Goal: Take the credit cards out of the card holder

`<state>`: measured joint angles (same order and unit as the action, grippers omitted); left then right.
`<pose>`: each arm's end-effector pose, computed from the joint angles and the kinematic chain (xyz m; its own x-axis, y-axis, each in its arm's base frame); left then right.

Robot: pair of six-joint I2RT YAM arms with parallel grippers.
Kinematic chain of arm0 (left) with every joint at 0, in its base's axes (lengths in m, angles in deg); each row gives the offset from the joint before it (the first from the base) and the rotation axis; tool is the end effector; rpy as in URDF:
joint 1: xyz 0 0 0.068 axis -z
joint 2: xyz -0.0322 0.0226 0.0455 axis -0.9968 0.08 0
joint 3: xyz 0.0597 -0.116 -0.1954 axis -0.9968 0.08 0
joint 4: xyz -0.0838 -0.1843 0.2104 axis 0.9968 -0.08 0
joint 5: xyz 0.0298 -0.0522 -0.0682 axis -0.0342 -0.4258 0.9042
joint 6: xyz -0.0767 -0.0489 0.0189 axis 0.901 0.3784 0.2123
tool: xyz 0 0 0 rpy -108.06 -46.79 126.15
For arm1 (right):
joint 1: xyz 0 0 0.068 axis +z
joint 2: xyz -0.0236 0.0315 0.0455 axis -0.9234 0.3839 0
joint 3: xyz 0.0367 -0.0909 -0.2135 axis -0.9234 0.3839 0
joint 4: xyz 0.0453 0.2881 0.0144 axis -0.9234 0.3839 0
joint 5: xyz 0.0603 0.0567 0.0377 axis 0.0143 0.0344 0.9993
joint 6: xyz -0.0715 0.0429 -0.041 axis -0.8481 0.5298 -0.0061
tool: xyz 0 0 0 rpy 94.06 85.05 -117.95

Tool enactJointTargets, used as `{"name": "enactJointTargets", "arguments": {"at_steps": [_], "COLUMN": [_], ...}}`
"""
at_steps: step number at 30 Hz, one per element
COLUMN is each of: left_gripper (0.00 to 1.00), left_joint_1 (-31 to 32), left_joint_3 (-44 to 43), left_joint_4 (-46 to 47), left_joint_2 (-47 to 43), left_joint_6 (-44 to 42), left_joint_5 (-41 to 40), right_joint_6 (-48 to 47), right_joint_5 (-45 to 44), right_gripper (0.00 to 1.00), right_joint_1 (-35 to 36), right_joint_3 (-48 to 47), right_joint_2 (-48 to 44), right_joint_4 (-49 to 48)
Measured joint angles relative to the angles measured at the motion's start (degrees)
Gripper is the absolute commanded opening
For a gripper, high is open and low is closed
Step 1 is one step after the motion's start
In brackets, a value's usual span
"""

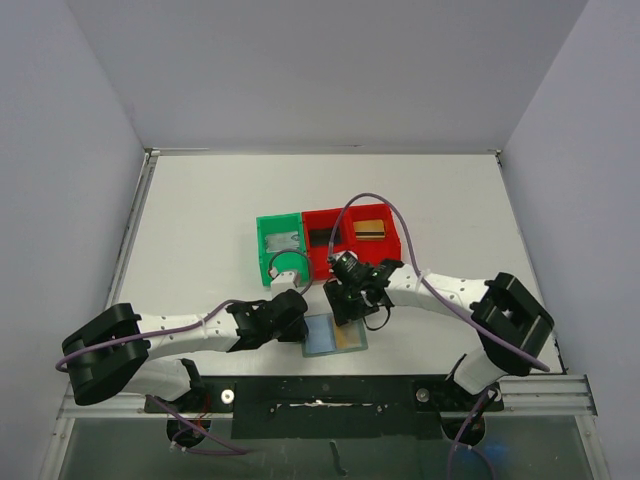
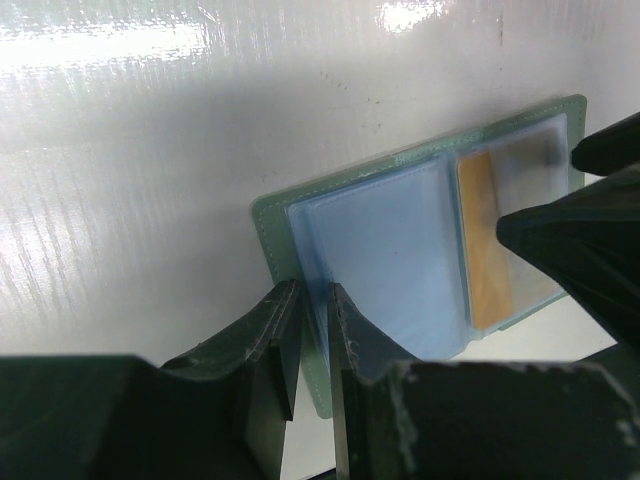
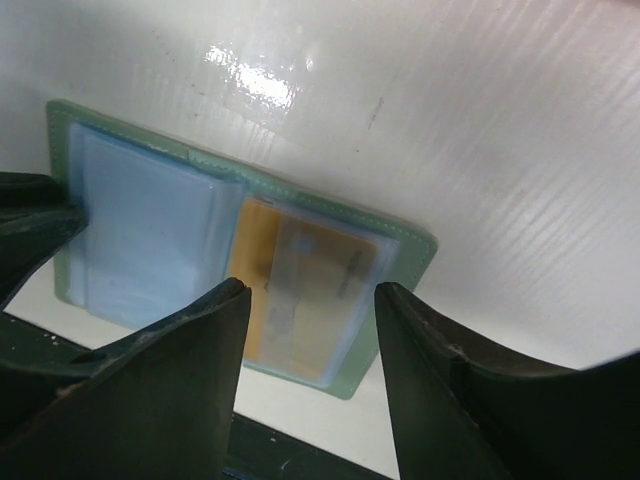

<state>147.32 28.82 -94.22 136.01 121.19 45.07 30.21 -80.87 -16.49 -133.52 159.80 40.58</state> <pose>0.1578 -0.2493 0.0530 -0.8603 -0.1099 -0.4977 0.1038 0.9182 -0.3822 0.2076 0.2550 0.0782 -0.9159 -0.2632 -0.3031 -0.3291 0.9247 0.1914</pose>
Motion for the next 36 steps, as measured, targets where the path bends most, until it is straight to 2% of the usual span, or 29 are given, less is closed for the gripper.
{"name": "enactJointTargets", "arguments": {"at_steps": [3, 9, 14, 18, 22, 28, 33, 36], "left_gripper": [0.16, 0.16, 0.16, 0.16, 0.16, 0.16, 0.16, 0.16], "left_joint_1": [0.0, 0.0, 0.0, 0.0, 0.0, 0.0, 0.0, 0.0], "left_joint_3": [0.0, 0.0, 0.0, 0.0, 0.0, 0.0, 0.0, 0.0], "left_joint_4": [0.0, -0.1, -0.8, -0.8, -0.8, -0.8, -0.7, -0.8], "left_joint_2": [0.0, -0.2, -0.5, -0.5, -0.5, -0.5, -0.4, -0.4], "left_joint_6": [0.0, 0.0, 0.0, 0.0, 0.0, 0.0, 0.0, 0.0], "left_joint_5": [0.0, 0.0, 0.0, 0.0, 0.0, 0.2, 0.2, 0.2], "right_joint_6": [-0.1, -0.9, -1.0, -1.0, -1.0, -1.1, -1.3, -0.9], "right_joint_5": [0.6, 0.3, -0.2, -0.2, 0.0, 2.7, 3.8, 2.8], "right_gripper": [0.43, 0.17, 0.14, 0.16, 0.25, 0.25, 0.38, 0.41], "right_joint_1": [0.0, -0.3, -0.3, -0.1, 0.5, 0.9, 0.9, 0.9], "right_joint_3": [0.0, -2.3, -2.4, -2.4, -2.4, -2.3, -2.3, -2.3], "right_joint_2": [3.1, 5.9, 5.7, 5.1, 3.1, -0.3, -0.3, -0.3], "right_joint_4": [-0.8, 0.1, 0.2, 0.4, 0.3, -2.4, -3.3, -3.0]}}
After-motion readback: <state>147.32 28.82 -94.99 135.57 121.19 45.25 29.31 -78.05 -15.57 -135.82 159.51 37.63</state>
